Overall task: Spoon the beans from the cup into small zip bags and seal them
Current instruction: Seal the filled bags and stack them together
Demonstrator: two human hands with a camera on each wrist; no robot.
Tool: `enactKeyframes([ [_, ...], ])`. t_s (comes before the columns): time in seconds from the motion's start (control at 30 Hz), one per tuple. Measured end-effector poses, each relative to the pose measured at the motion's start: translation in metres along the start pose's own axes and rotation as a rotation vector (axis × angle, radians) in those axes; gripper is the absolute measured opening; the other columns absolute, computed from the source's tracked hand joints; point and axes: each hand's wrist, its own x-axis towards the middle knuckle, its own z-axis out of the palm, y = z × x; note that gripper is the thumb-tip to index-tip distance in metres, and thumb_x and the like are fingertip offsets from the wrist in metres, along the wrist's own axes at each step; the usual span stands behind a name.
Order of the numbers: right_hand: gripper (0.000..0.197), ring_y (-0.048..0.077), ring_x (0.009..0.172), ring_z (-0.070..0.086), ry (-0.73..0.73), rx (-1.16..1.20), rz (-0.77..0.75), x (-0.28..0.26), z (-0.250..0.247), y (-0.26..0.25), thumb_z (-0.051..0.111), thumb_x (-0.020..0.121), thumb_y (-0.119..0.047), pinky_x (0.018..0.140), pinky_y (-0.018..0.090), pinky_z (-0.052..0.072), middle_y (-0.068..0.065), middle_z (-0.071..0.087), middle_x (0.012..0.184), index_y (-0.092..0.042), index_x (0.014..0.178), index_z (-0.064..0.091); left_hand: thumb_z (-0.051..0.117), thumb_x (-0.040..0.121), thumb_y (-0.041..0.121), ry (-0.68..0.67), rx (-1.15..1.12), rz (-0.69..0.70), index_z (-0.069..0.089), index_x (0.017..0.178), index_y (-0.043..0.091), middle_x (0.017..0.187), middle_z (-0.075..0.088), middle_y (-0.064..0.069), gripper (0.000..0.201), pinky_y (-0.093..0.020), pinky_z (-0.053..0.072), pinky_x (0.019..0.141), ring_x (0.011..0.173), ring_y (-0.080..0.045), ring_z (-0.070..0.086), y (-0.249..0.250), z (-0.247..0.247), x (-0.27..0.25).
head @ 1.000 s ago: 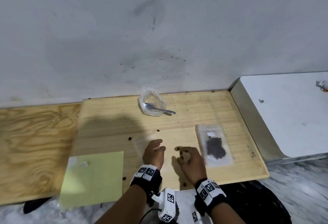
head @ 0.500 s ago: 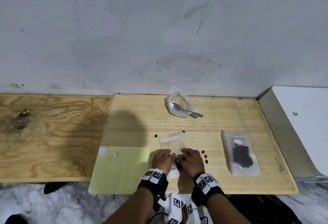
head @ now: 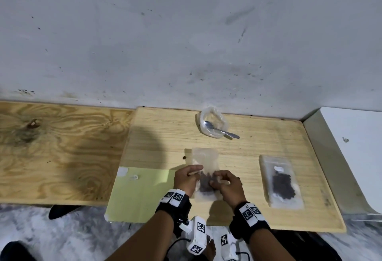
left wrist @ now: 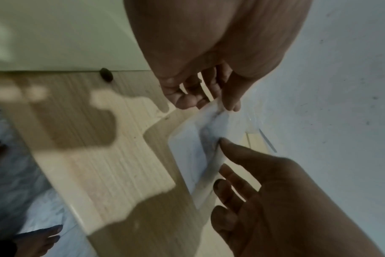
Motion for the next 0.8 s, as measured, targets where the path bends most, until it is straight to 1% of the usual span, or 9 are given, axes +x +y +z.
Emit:
enactKeyframes([
  [0.1,0.021,0.018,0.078,0.064,-0.025,0.018,-0.060,-0.004,0.012,-0.011,0.079,0.073,0.003,0.063,0.022,0.051,0.007,0.068,0.091,-0.010,0.087,0.070,0.067,0.079,-0.007,0.033,-0.057,0.037,0.074,0.081,0.018,0.096,0.072,0.000,0.026,-0.017,0.049,0.075,0.094,-0.016,0.066,0.006,-0.019,-0.001],
  [0.23,0.017,0.018,0.064,0.063,-0.150,0.013,-0.136,-0.012,0.051,-0.035,0.078,0.074,0.005,0.062,0.029,0.054,0.010,0.064,0.085,-0.005,0.084,0.069,0.065,0.083,-0.002,0.034,-0.032,0.112,0.074,0.090,0.015,0.097,0.069,0.007,0.020,-0.017,0.047,0.071,0.089,-0.007,0.062,0.014,-0.062,-0.005],
  [0.37,0.017,0.023,0.074,0.064,-0.247,-0.016,-0.181,-0.019,0.105,-0.059,0.080,0.075,-0.005,0.071,0.039,0.056,0.000,0.067,0.083,-0.015,0.085,0.072,0.063,0.083,-0.003,0.117,0.045,0.167,0.074,0.087,0.017,0.091,0.071,0.005,0.023,-0.019,0.047,0.067,0.080,-0.009,0.063,0.008,-0.118,-0.001],
  [0.43,0.019,0.018,0.082,0.065,-0.216,0.006,-0.182,-0.025,0.133,-0.067,0.076,0.080,-0.007,0.074,0.032,0.055,-0.003,0.069,0.086,-0.021,0.091,0.072,0.062,0.082,-0.006,0.217,-0.006,0.145,0.074,0.082,0.019,0.085,0.071,-0.001,0.027,-0.018,0.049,0.059,0.074,-0.016,0.062,0.003,-0.149,0.003],
  [0.53,0.017,0.013,0.091,0.065,-0.112,-0.028,-0.176,-0.032,0.169,-0.067,0.067,0.087,-0.010,0.074,0.017,0.048,-0.005,0.072,0.095,-0.022,0.097,0.072,0.059,0.081,-0.011,0.339,-0.121,0.093,0.072,0.085,0.013,0.077,0.066,-0.008,0.027,-0.021,0.047,0.053,0.069,-0.020,0.057,-0.003,-0.193,0.010],
  [0.6,0.015,0.015,0.099,0.065,-0.144,-0.162,-0.143,-0.034,0.191,-0.061,0.065,0.089,-0.016,0.078,0.018,0.046,-0.005,0.071,0.103,-0.020,0.101,0.072,0.056,0.080,-0.014,0.374,-0.156,0.073,0.071,0.089,0.009,0.076,0.064,-0.012,0.029,-0.022,0.045,0.051,0.064,-0.021,0.055,-0.004,-0.219,0.013],
  [0.67,0.021,0.015,0.098,0.064,-0.214,-0.309,-0.086,-0.037,0.208,-0.058,0.067,0.088,-0.025,0.081,0.022,0.046,-0.008,0.068,0.102,-0.022,0.109,0.068,0.054,0.080,-0.015,0.393,-0.135,0.077,0.071,0.090,0.009,0.076,0.063,-0.013,0.031,-0.021,0.045,0.044,0.060,-0.021,0.053,-0.007,-0.241,0.016],
  [0.7,0.027,0.014,0.095,0.063,-0.234,-0.383,-0.069,-0.037,0.215,-0.058,0.067,0.087,-0.030,0.081,0.023,0.046,-0.010,0.066,0.101,-0.025,0.113,0.065,0.054,0.080,-0.014,0.399,-0.122,0.083,0.071,0.088,0.011,0.075,0.064,-0.012,0.032,-0.021,0.045,0.044,0.061,-0.021,0.054,-0.008,-0.250,0.017],
  [0.8,0.036,0.011,0.089,0.055,-0.188,-0.546,-0.050,-0.038,0.234,-0.056,0.067,0.085,-0.039,0.078,0.023,0.040,-0.012,0.059,0.098,-0.029,0.118,0.058,0.055,0.079,-0.014,0.398,-0.113,0.092,0.071,0.081,0.020,0.077,0.066,-0.013,0.038,-0.027,0.048,0.058,0.068,-0.024,0.058,-0.014,-0.273,0.022],
])
